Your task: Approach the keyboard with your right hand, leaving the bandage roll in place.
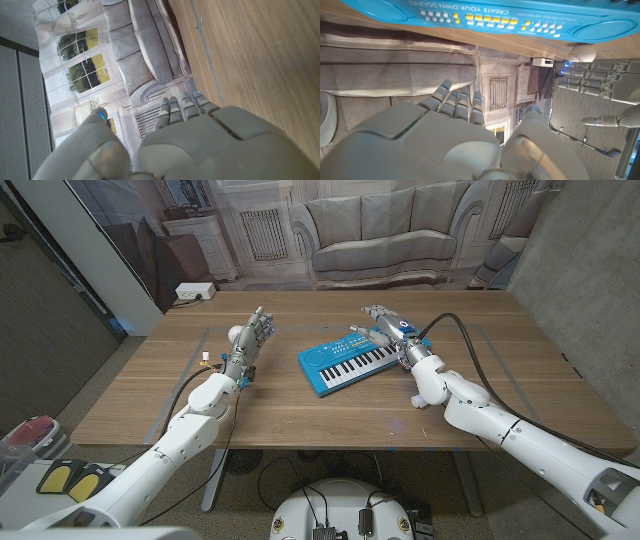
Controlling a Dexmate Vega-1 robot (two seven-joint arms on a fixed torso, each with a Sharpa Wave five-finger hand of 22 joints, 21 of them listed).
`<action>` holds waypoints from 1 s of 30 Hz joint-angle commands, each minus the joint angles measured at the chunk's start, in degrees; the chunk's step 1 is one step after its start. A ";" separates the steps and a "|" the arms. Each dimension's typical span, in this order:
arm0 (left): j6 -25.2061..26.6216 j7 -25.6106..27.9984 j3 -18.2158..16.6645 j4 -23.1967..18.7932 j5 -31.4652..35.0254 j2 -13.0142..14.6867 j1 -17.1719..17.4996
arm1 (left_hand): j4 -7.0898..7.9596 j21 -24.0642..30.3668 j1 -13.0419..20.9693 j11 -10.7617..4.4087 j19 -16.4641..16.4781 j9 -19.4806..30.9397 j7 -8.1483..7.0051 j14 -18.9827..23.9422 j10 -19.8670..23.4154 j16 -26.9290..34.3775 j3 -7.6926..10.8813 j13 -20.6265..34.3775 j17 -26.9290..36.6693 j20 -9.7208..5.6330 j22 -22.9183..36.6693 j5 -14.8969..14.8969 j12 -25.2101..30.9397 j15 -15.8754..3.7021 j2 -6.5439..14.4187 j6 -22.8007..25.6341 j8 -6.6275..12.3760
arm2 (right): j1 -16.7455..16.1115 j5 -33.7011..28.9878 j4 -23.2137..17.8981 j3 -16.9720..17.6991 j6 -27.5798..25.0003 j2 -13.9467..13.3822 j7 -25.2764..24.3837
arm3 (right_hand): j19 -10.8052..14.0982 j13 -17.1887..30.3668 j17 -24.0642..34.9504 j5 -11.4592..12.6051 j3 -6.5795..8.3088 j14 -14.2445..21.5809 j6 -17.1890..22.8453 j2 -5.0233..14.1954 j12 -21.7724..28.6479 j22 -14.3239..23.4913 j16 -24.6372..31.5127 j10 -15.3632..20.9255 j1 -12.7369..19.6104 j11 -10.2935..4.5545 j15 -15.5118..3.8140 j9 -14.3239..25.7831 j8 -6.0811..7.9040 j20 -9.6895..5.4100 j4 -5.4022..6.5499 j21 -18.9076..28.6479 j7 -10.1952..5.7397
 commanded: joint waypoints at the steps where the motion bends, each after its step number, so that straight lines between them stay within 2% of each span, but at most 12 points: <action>1: -0.30 -0.04 -0.35 -0.69 0.15 0.55 0.45 | -0.15 -0.14 0.54 0.19 0.13 0.26 0.15 0.36 0.47 -0.04 -0.15 0.35 0.17 -0.20 0.12 -0.02 0.03 -0.20 -0.01 0.29 -0.25 | 0.59 -0.69 0.51 -1.19 -1.73 0.52 0.55 | 0.11 0.08 0.21 0.44 -0.04 -0.03 0.32 0.21 0.07 0.07 -0.09 -0.07 0.16 -0.19 0.02 0.31 -0.01 -1.47 0.07 -0.37 -0.15; 15: 0.09 0.74 -0.74 -2.43 0.37 1.41 1.72 | -0.17 -0.16 0.65 -0.05 0.07 0.26 0.15 0.33 0.43 -0.05 -0.24 0.35 0.18 -0.22 0.12 -0.08 -0.01 -0.13 0.06 0.30 -0.28 | 1.43 -0.80 1.80 -2.44 -2.52 1.01 1.23 | 0.23 0.09 0.20 0.50 -0.10 -0.13 0.22 0.29 0.01 0.08 -0.11 -0.16 0.14 -0.06 0.01 0.31 -0.06 -1.48 0.04 -0.69 -0.21; 30: -0.25 0.53 -1.11 -2.40 0.24 1.71 2.08 | -0.19 -0.17 0.76 0.19 0.05 0.27 0.17 0.32 0.51 -0.05 -0.37 0.35 0.18 -0.22 0.12 -0.15 -0.01 -0.10 0.14 0.41 -0.27 | 1.68 0.00 2.20 -2.58 -2.46 1.31 0.63 | 0.37 0.10 0.19 0.55 -0.19 -0.04 0.17 0.35 0.00 0.10 -0.05 -0.12 0.12 -0.09 -0.08 0.31 -0.08 -1.46 0.01 -1.04 -0.28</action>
